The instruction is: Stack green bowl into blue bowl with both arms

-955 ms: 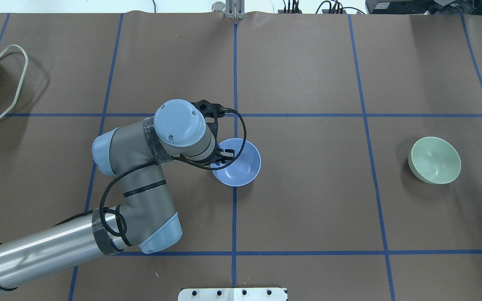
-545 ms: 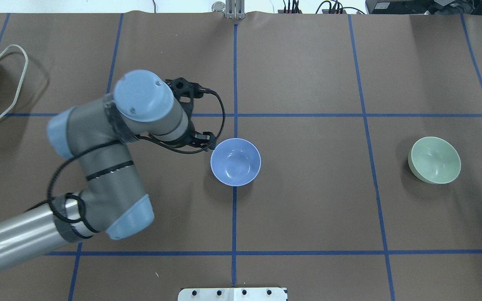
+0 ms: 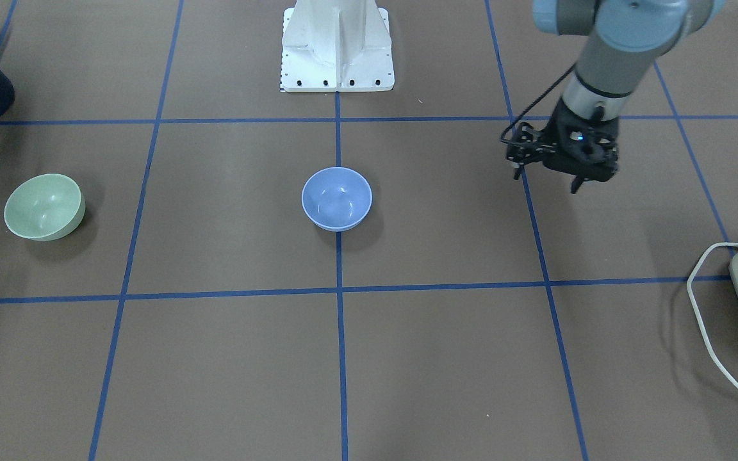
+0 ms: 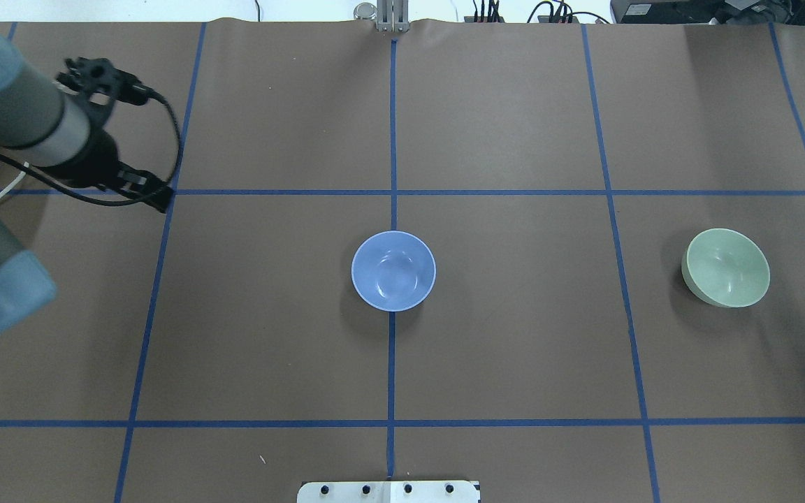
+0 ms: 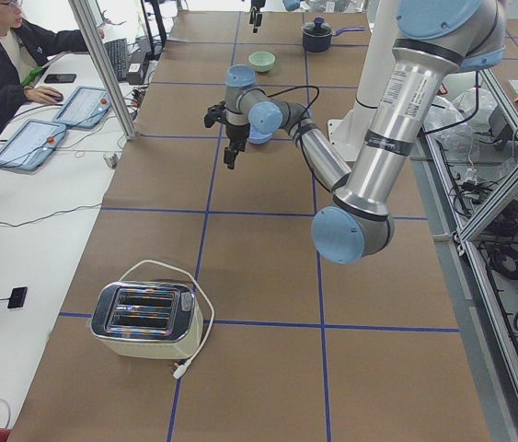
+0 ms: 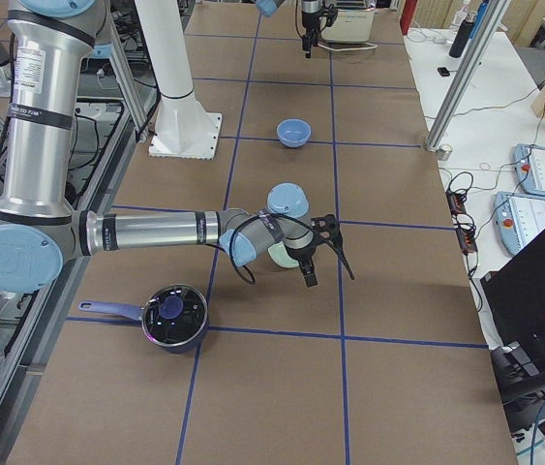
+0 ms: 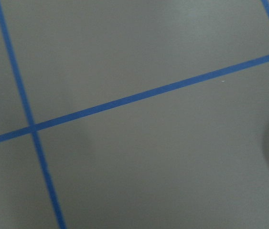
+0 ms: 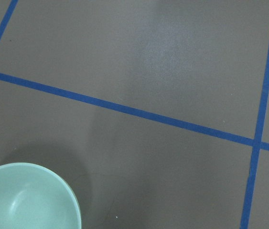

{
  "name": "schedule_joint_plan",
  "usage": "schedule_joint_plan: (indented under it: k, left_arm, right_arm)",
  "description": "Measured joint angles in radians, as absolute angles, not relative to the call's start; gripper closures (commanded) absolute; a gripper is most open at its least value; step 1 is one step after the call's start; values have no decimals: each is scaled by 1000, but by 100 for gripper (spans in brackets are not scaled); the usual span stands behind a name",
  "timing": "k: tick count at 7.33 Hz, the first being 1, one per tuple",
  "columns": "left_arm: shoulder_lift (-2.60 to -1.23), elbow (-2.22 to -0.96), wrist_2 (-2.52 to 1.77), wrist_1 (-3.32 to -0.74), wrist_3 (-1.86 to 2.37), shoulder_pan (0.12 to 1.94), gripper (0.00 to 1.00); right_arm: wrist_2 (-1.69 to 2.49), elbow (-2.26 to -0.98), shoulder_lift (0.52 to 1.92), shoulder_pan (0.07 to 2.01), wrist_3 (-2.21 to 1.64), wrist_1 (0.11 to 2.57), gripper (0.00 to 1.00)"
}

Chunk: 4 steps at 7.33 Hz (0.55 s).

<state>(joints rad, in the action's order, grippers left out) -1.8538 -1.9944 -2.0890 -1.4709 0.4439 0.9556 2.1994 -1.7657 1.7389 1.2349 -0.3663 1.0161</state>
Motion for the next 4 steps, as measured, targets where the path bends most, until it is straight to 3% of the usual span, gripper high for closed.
schedule_joint_plan:
  k: [4]
  left_arm:
    - [-1554,-1844,-2344,-1476,-241,1481,2]
  right_arm:
    - [2198,-1764,1738,1235,-366,1010,0]
